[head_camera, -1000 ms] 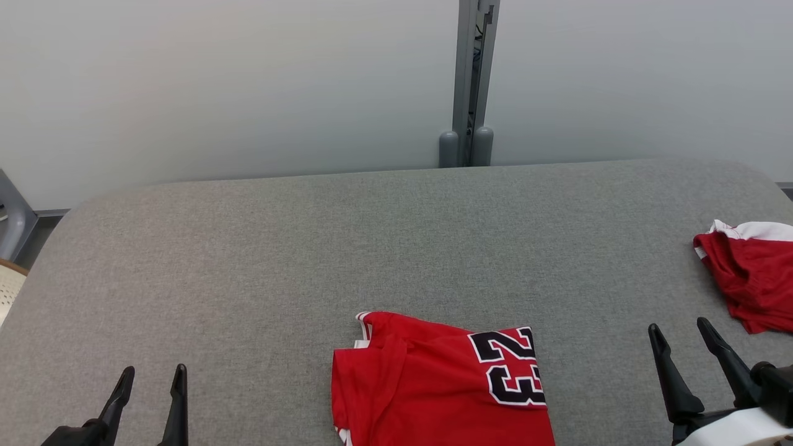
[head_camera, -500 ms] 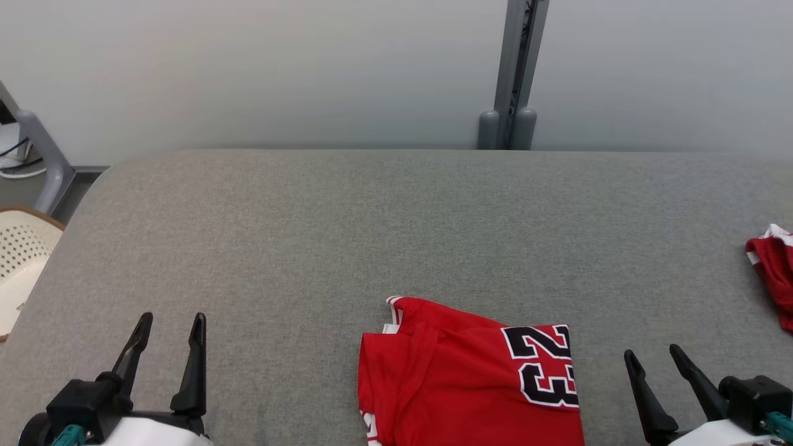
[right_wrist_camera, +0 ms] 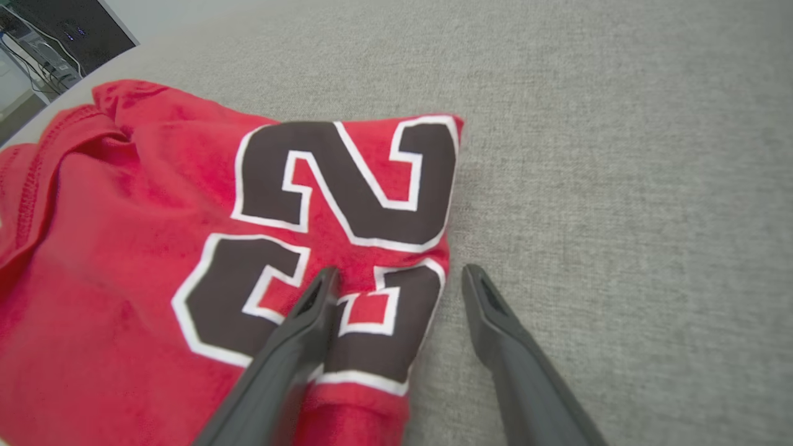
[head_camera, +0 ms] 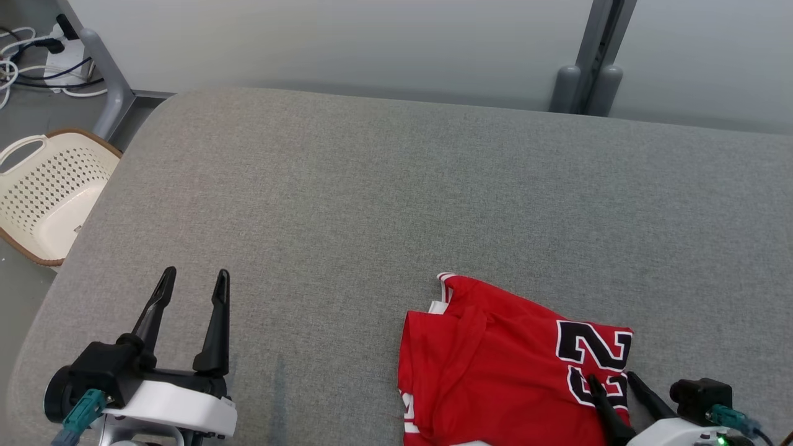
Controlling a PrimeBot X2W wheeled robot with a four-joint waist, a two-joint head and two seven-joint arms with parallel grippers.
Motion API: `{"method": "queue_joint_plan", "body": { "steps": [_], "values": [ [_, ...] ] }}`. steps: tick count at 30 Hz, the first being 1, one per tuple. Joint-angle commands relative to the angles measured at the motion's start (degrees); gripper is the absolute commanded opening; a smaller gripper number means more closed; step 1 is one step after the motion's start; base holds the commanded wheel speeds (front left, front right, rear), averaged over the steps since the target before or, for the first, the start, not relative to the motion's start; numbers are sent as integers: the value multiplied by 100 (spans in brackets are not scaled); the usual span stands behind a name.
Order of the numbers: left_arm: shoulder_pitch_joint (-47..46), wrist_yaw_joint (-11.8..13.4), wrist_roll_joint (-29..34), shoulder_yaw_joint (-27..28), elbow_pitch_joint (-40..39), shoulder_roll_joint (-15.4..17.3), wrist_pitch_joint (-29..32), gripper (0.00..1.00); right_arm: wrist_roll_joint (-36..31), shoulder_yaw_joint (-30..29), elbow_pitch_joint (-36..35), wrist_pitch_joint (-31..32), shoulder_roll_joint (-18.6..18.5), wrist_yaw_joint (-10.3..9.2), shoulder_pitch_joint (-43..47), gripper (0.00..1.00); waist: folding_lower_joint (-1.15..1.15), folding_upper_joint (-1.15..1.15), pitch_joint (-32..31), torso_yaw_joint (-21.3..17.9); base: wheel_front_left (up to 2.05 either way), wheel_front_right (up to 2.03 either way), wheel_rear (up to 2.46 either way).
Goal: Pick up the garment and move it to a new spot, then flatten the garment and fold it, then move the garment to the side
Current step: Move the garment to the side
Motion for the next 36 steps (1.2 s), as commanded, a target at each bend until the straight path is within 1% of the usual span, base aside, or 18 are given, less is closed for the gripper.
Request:
{"method": "queue_joint_plan", "body": {
  "steps": [1,2,5,9,13,15,19,22,26,29,31,34,36],
  "values": [
    [-117,-29,18,-9,20,-2,-36,100,79,66,134,67,-40,0,-65,46,0,0,36,25,0,0,0],
    [-134,-28,19,-11,37,-3,-45,100,128,111,195,66,-43,0,-101,0,0,0,46,27,0,0,0],
    [-113,-7,18,-3,91,10,-87,100,202,256,328,26,-124,-1,-176,0,0,0,2,-22,0,0,0],
    [-23,21,44,-6,47,48,-117,100,166,428,227,-205,-387,-1,-426,0,0,0,-19,-296,0,0,0],
    [11,67,46,32,-74,90,-143,100,40,632,-16,-358,-692,0,-676,0,0,0,16,-740,0,0,0],
    [39,75,44,31,-144,107,-139,100,-37,737,-176,-388,-912,0,-797,0,0,0,22,-996,0,0,0],
    [30,106,54,33,-324,136,-130,100,-156,810,-507,-330,-1295,0,-1045,0,0,0,103,-1519,0,0,0],
    [-24,140,68,61,-475,169,-110,100,-180,922,-655,-242,-1452,0,-1310,0,0,0,222,-1905,0,0,0],
    [-204,126,92,40,-574,205,-49,100,-79,1048,-687,-152,-1568,0,-1879,0,0,0,424,-2272,0,0,0],
    [-417,87,104,-13,-623,231,-15,100,32,1026,-556,-123,-1579,0,-2354,0,0,0,657,-2430,0,0,0],
    [-612,10,136,-71,-645,264,17,100,109,901,-365,-116,-1654,0,-2709,0,0,0,858,-2466,0,0,0],
    [-926,-97,216,-263,-659,245,83,100,217,549,-22,-228,-1767,0,-3143,0,0,0,1139,-2390,0,0,0],
    [-1028,-123,237,-305,-668,255,115,100,205,451,64,-264,-1839,0,-3288,0,0,0,1251,-2360,0,0,0]
  ]
}}
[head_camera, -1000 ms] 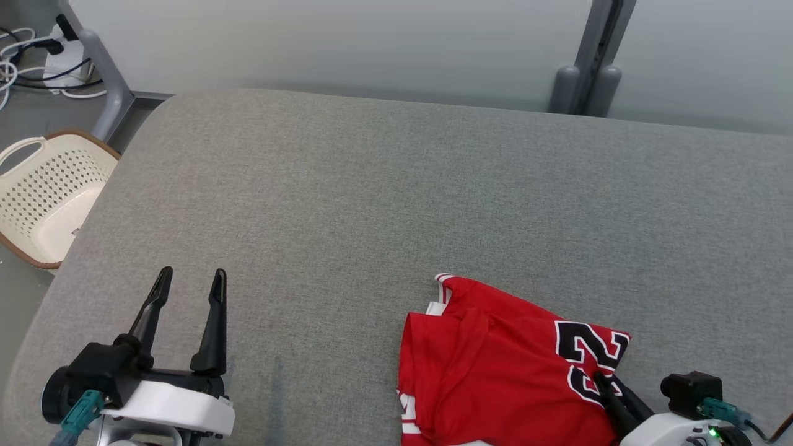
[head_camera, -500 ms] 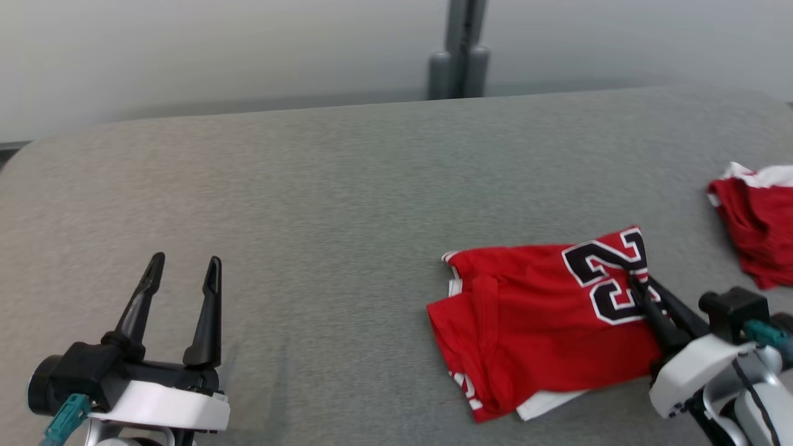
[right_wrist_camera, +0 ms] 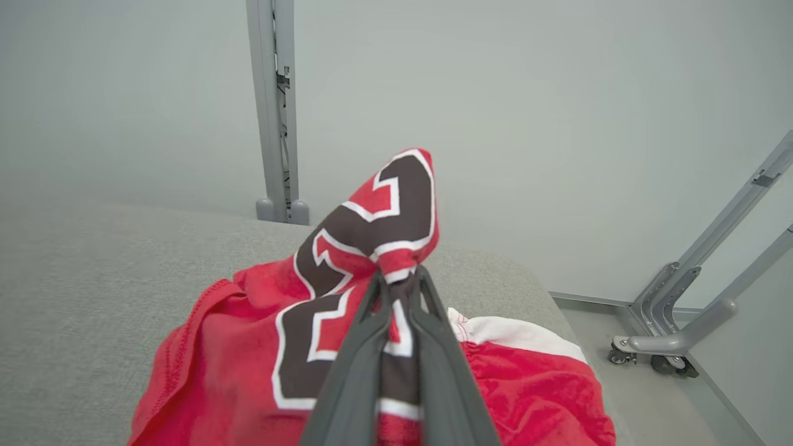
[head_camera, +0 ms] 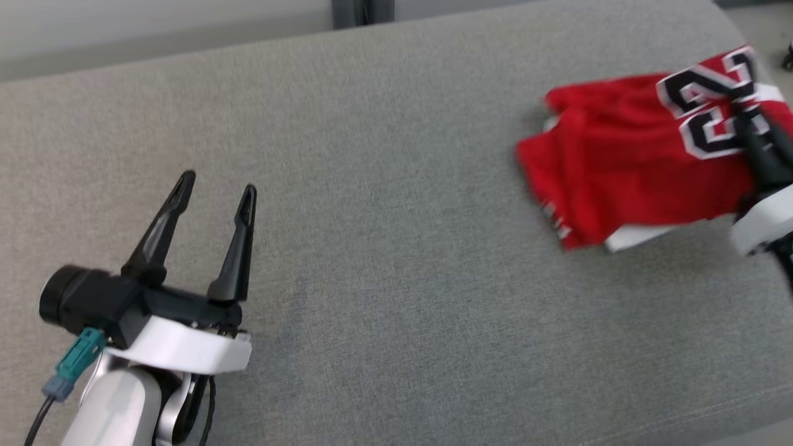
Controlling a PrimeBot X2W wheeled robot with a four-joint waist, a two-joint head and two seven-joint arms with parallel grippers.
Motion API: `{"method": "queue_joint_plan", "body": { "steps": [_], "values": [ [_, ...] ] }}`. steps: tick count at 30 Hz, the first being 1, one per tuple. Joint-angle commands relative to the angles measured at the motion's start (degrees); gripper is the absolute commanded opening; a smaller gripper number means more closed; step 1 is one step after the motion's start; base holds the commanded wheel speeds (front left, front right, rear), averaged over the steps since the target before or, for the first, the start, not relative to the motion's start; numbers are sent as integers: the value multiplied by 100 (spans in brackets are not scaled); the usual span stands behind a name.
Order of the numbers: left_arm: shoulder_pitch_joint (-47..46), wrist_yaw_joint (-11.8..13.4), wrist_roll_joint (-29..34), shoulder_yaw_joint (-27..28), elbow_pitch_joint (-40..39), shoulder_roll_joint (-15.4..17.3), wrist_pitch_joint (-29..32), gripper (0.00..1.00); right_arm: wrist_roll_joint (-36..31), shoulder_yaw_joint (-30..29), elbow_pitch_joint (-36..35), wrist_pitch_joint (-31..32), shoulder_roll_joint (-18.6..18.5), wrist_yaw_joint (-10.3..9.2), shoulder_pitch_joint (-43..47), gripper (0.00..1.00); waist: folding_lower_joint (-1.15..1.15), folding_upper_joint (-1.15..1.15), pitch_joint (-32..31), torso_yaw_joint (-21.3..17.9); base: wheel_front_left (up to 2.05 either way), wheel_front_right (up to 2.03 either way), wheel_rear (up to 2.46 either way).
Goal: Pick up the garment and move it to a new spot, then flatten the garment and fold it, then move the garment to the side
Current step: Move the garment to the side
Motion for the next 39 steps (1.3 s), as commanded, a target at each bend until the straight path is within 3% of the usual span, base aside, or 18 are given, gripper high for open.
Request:
{"method": "queue_joint_plan", "body": {
  "steps": [1,12,15,20,21,22,24,25,32,39],
  "values": [
    [-132,-26,40,15,-5,34,0,100,-8,-51,36,-50,-61,0,-108,0,0,0,319,43,0,0,0],
    [-1041,-287,261,-221,-122,211,150,100,74,-865,592,148,-1539,0,-439,0,0,0,1388,410,0,0,0],
    [-1209,-313,307,-224,-181,298,225,100,-256,-1219,944,194,-1723,-2,-622,0,0,0,1670,432,0,0,0],
    [-1465,-392,371,-305,-240,373,315,100,-864,-1694,1360,51,-1516,0,-930,0,0,0,2018,425,0,0,0],
    [-1502,-398,382,-315,-244,385,331,100,-946,-1764,1403,-9,-1452,0,-982,4,0,0,2053,413,0,0,0],
    [-1539,-400,394,-323,-243,395,334,100,-1017,-1847,1450,-41,-1394,0,-1031,35,0,0,2083,400,0,0,0],
    [-1586,-404,389,-335,-231,421,344,100,-1135,-1953,1517,-120,-1286,0,-1115,63,0,0,2120,376,0,0,0],
    [-1608,-407,392,-339,-220,429,344,100,-1176,-2014,1562,-150,-1218,0,-1135,98,0,0,2125,364,0,0,0],
    [-1498,-379,331,-368,-55,417,253,100,-1337,-2544,1735,-450,-806,0,-878,100,0,0,1878,297,0,0,0],
    [-1013,-232,177,-275,212,371,61,100,-1088,-2788,1014,-706,-30,0,-89,100,0,0,1231,177,0,0,0]
  ]
}}
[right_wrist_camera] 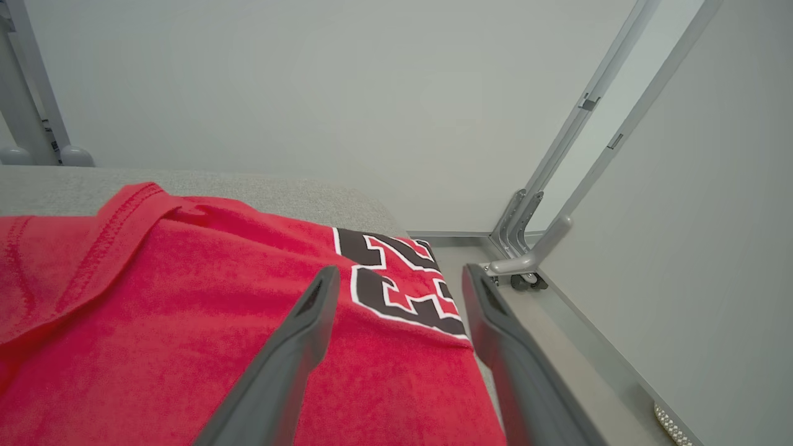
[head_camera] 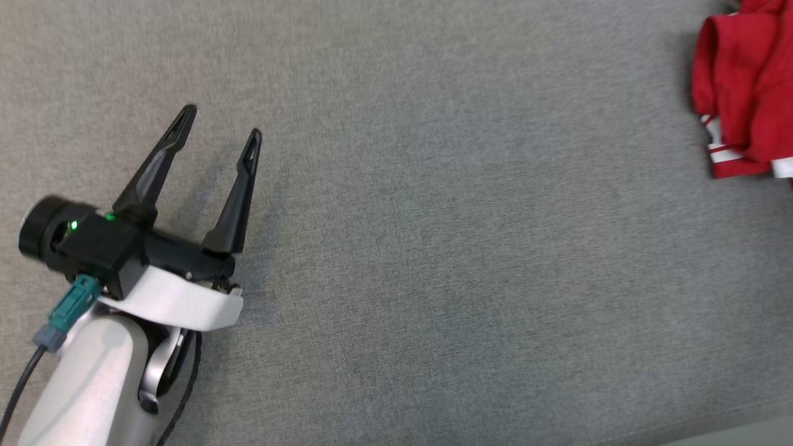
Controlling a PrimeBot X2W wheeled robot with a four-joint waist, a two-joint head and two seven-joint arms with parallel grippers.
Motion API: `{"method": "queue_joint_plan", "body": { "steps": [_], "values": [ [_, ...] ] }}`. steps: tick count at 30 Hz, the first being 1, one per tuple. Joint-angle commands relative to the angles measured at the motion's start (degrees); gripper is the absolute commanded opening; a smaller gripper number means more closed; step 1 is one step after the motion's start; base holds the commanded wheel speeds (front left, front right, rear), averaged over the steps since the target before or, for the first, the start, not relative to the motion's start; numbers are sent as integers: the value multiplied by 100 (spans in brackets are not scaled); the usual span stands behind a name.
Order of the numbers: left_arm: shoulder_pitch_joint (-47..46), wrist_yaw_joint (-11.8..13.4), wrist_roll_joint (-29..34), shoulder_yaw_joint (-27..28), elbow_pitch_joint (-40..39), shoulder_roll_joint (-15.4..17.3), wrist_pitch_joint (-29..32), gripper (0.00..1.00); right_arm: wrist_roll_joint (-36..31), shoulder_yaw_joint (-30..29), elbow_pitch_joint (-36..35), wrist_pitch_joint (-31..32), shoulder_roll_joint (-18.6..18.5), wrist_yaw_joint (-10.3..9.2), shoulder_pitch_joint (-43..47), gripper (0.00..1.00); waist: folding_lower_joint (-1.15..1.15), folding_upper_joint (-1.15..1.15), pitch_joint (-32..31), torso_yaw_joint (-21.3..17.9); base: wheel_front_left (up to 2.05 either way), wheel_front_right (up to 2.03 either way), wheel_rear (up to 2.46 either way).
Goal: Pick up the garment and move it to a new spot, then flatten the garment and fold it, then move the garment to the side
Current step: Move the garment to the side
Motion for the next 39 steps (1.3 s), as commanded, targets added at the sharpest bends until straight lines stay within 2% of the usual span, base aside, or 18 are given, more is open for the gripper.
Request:
{"method": "queue_joint_plan", "body": {
  "steps": [1,3,4,10,15,22,29,39],
  "values": [
    [179,81,-65,58,63,-3,-61,100,128,-140,-325,-77,264,-2,305,100,0,0,-378,-86,0,0,0],
    [347,139,-111,83,133,-25,-100,100,147,-183,-646,-113,549,-2,619,100,0,0,-587,-101,0,0,0],
    [347,139,-111,83,133,-25,-100,100,147,-183,-646,-113,549,-2,619,100,0,0,-587,-101,0,0,0],
    [765,293,-283,138,344,-135,-223,100,141,-48,-1609,-106,1350,-2,1515,100,0,0,-1206,6,0,0,0],
    [1113,448,-432,191,531,-291,-331,100,21,149,-2414,200,1812,-1,2161,100,0,0,-1684,299,0,0,0],
    [1576,719,-637,452,703,-386,-457,100,-87,606,-3138,548,2080,-1,2685,100,0,0,-2135,752,0,0,0],
    [2177,959,-778,740,646,-380,-554,100,-62,969,-3426,752,2198,-1,3099,100,0,0,-2587,1132,0,0,0],
    [2846,986,-765,672,479,-216,-403,100,-69,1127,-3622,913,2207,-1,3734,100,0,0,-3086,1135,0,0,0]
  ]
}}
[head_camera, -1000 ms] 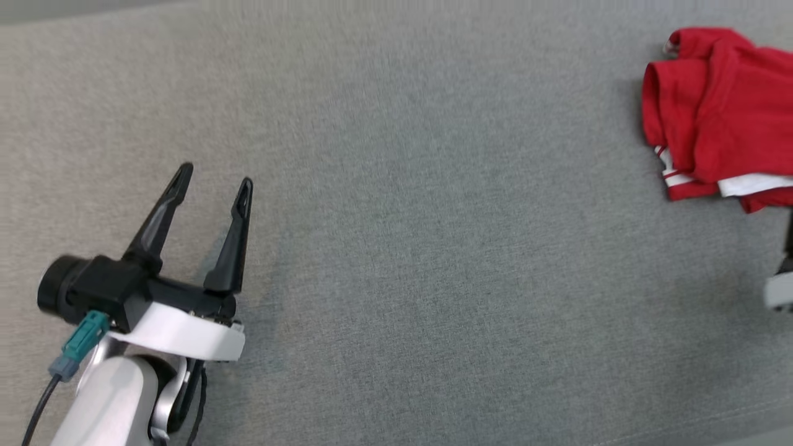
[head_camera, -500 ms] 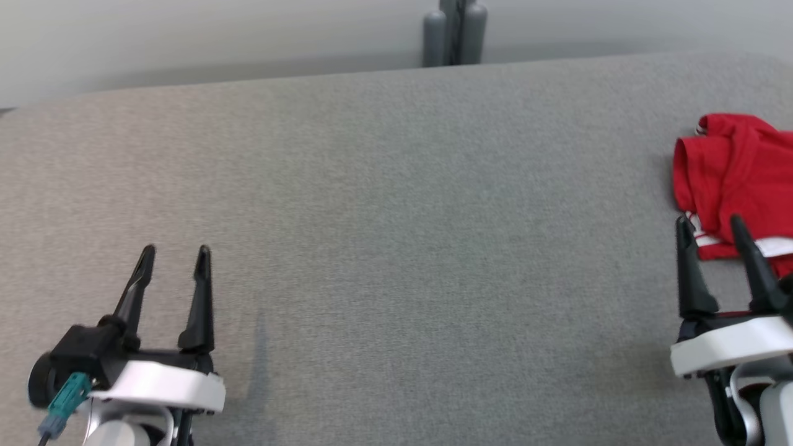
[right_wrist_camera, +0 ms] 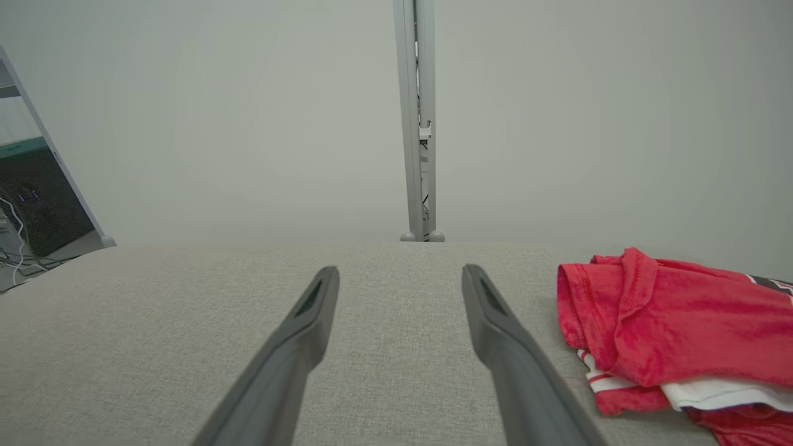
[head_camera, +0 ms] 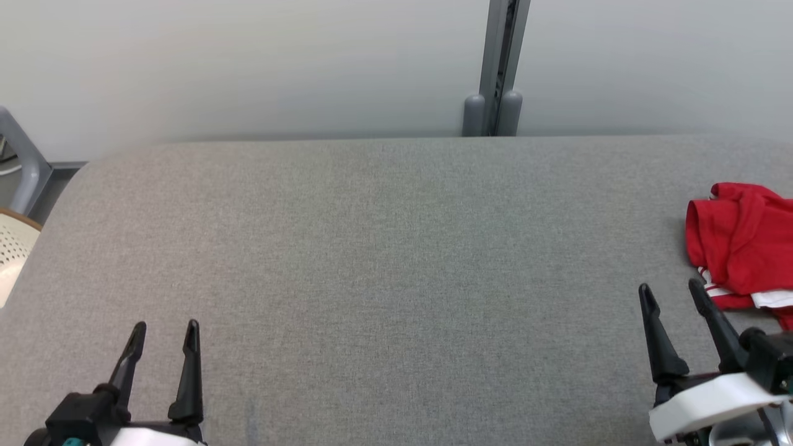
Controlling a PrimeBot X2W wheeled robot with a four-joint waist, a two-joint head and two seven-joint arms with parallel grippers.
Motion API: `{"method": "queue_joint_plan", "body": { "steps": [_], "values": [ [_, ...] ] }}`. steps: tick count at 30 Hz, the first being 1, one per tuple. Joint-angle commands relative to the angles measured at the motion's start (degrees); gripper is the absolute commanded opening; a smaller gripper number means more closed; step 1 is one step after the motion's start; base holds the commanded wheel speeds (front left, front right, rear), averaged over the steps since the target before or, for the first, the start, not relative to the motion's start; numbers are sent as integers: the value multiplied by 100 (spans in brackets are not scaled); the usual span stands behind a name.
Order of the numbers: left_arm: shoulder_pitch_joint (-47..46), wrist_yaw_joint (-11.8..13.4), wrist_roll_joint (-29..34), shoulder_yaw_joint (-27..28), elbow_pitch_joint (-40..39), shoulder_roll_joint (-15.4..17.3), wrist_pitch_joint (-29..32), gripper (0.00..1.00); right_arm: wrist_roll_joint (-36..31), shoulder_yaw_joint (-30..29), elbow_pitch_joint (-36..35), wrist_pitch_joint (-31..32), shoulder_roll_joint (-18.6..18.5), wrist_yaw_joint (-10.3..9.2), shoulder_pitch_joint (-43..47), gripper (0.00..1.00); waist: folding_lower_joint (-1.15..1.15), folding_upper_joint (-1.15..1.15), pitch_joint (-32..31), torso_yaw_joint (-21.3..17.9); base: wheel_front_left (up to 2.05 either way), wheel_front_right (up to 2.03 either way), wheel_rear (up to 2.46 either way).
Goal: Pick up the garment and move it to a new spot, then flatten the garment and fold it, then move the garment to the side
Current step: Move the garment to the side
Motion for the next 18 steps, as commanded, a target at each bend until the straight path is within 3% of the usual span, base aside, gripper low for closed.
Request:
{"method": "queue_joint_plan", "body": {
  "steps": [1,18],
  "values": [
    [105,24,25,-22,-46,48,50,100,-14,7,-51,30,-26,0,144,100,0,0,-122,-38,0,0,0],
    [609,155,-8,-44,-247,192,248,100,-97,11,-343,163,24,0,634,100,0,0,-454,-354,0,0,0]
  ]
}}
